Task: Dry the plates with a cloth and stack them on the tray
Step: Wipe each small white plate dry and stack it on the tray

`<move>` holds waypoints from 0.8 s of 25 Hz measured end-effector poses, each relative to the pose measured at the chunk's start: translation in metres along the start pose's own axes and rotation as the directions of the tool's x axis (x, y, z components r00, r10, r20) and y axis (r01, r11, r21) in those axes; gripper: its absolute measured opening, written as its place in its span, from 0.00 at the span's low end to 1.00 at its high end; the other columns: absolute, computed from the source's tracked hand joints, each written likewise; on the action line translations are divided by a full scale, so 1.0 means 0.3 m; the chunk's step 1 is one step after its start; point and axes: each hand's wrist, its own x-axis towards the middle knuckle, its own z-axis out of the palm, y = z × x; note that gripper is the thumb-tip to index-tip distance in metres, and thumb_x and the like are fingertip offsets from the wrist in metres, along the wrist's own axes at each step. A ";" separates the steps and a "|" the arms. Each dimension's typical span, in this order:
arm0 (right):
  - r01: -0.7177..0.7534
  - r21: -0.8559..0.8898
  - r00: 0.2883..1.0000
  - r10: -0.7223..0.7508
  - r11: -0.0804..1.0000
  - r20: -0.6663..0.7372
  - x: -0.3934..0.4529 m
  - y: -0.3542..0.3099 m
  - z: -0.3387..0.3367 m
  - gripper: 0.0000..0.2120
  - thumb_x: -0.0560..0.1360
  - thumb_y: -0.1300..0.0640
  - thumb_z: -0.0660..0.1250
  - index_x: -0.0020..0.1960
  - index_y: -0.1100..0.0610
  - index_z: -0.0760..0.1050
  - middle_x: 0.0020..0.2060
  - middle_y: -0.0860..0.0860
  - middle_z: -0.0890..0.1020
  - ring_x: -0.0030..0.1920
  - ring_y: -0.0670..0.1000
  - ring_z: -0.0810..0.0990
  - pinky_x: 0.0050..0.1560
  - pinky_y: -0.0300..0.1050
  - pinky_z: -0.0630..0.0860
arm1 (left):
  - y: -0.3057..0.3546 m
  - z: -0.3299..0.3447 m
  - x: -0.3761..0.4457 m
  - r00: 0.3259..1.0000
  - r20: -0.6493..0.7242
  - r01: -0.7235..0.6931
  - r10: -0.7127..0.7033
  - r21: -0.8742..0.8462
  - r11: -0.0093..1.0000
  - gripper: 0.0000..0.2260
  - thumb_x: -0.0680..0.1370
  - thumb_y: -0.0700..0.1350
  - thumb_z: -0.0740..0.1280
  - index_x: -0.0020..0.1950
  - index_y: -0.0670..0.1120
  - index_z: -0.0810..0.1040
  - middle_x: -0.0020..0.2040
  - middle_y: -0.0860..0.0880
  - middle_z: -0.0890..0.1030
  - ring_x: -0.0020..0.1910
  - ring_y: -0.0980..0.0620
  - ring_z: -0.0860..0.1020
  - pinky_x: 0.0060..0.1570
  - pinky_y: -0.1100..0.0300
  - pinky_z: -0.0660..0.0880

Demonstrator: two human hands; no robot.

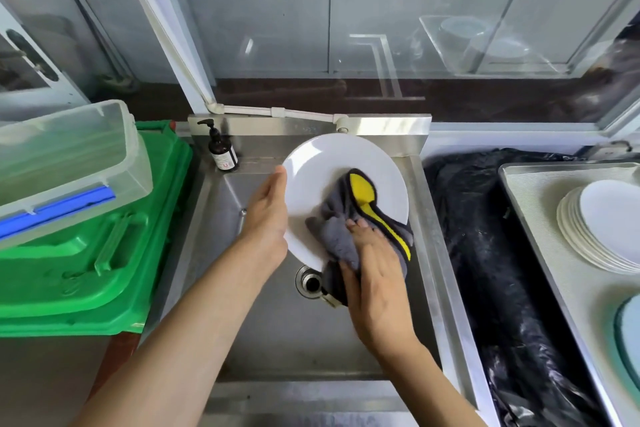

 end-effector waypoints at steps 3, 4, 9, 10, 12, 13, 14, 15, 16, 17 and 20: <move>-0.056 -0.068 0.985 0.044 0.996 -0.165 0.016 0.053 -0.022 0.23 0.84 0.54 0.59 0.75 0.63 0.68 0.75 0.56 0.71 0.78 0.52 0.64 0.80 0.52 0.57 | 0.005 0.011 -0.023 0.999 0.022 -0.024 0.023 0.039 0.999 0.12 0.81 0.57 0.64 0.62 0.55 0.77 0.53 0.55 0.82 0.55 0.52 0.81 0.59 0.52 0.77; -0.101 -0.062 0.975 0.086 0.993 -0.205 0.041 0.066 -0.030 0.23 0.84 0.54 0.58 0.76 0.62 0.67 0.76 0.56 0.70 0.79 0.52 0.63 0.80 0.52 0.56 | 0.005 0.015 -0.027 0.999 0.031 -0.034 0.032 0.044 0.998 0.12 0.82 0.57 0.64 0.63 0.56 0.77 0.49 0.59 0.81 0.51 0.57 0.80 0.54 0.56 0.77; -0.172 0.049 0.953 0.178 0.984 -0.243 0.254 0.100 -0.082 0.24 0.85 0.56 0.58 0.80 0.59 0.61 0.80 0.50 0.61 0.82 0.50 0.54 0.81 0.55 0.53 | -0.010 0.039 -0.028 0.985 0.138 -0.116 0.106 0.064 0.991 0.13 0.82 0.56 0.63 0.61 0.53 0.80 0.59 0.57 0.83 0.59 0.58 0.79 0.65 0.55 0.73; -0.137 0.034 0.968 0.141 0.990 -0.208 0.295 0.085 -0.080 0.24 0.85 0.57 0.59 0.80 0.58 0.62 0.80 0.50 0.61 0.82 0.49 0.54 0.81 0.55 0.52 | -0.015 0.041 -0.022 0.982 0.142 -0.131 0.124 0.035 0.991 0.10 0.83 0.55 0.63 0.57 0.55 0.81 0.53 0.63 0.84 0.55 0.64 0.79 0.62 0.61 0.73; -0.018 0.025 0.994 0.020 1.000 -0.104 0.344 0.037 -0.049 0.24 0.84 0.59 0.61 0.79 0.59 0.64 0.80 0.53 0.63 0.81 0.49 0.56 0.82 0.54 0.52 | -0.012 0.048 -0.017 0.980 0.162 -0.116 0.115 -0.007 0.993 0.09 0.83 0.53 0.64 0.45 0.58 0.79 0.37 0.71 0.81 0.42 0.74 0.75 0.46 0.72 0.71; 0.047 0.026 0.998 -0.045 0.999 -0.052 0.351 0.009 -0.026 0.24 0.84 0.59 0.62 0.78 0.60 0.65 0.79 0.54 0.65 0.81 0.51 0.58 0.82 0.53 0.53 | -0.008 0.047 -0.014 0.981 0.164 -0.100 0.101 -0.016 0.995 0.10 0.83 0.50 0.64 0.42 0.57 0.79 0.33 0.71 0.80 0.39 0.73 0.75 0.39 0.75 0.71; 0.093 0.025 0.996 -0.093 0.995 -0.011 0.342 -0.016 0.001 0.24 0.84 0.59 0.63 0.78 0.61 0.66 0.78 0.55 0.66 0.80 0.53 0.61 0.81 0.53 0.54 | -0.003 0.042 -0.008 0.985 0.146 -0.096 0.096 -0.009 0.995 0.12 0.83 0.48 0.64 0.41 0.56 0.79 0.30 0.69 0.80 0.35 0.70 0.77 0.33 0.75 0.72; 0.117 0.028 0.993 -0.117 0.993 0.015 0.319 -0.035 0.026 0.24 0.84 0.57 0.62 0.78 0.61 0.66 0.78 0.55 0.67 0.80 0.53 0.62 0.81 0.52 0.54 | 0.002 0.033 0.000 0.989 0.124 -0.075 0.075 -0.003 0.997 0.12 0.83 0.46 0.64 0.40 0.53 0.80 0.28 0.65 0.81 0.31 0.67 0.79 0.29 0.73 0.73; 0.122 0.036 0.992 -0.123 0.992 0.033 0.279 -0.049 0.044 0.24 0.84 0.54 0.60 0.78 0.61 0.66 0.77 0.55 0.68 0.79 0.52 0.63 0.81 0.50 0.55 | 0.007 0.021 0.008 0.994 0.104 -0.040 0.041 -0.012 0.999 0.13 0.83 0.46 0.64 0.39 0.50 0.80 0.27 0.60 0.82 0.29 0.63 0.80 0.26 0.70 0.74; 0.124 0.050 0.991 -0.127 0.991 0.050 0.230 -0.055 0.058 0.25 0.83 0.53 0.60 0.78 0.60 0.66 0.77 0.53 0.69 0.79 0.48 0.63 0.81 0.47 0.55 | 0.013 0.007 0.013 0.996 0.088 -0.006 0.008 -0.019 1.000 0.13 0.83 0.47 0.65 0.40 0.48 0.80 0.27 0.57 0.82 0.28 0.59 0.81 0.25 0.68 0.74; 0.183 0.072 0.976 -0.190 0.980 0.108 0.082 -0.056 0.080 0.26 0.82 0.52 0.62 0.78 0.55 0.66 0.75 0.44 0.67 0.79 0.38 0.58 0.80 0.41 0.54 | 0.020 -0.041 0.035 0.995 0.082 0.061 -0.059 -0.026 0.998 0.10 0.81 0.55 0.67 0.48 0.50 0.82 0.38 0.52 0.87 0.34 0.54 0.84 0.32 0.62 0.77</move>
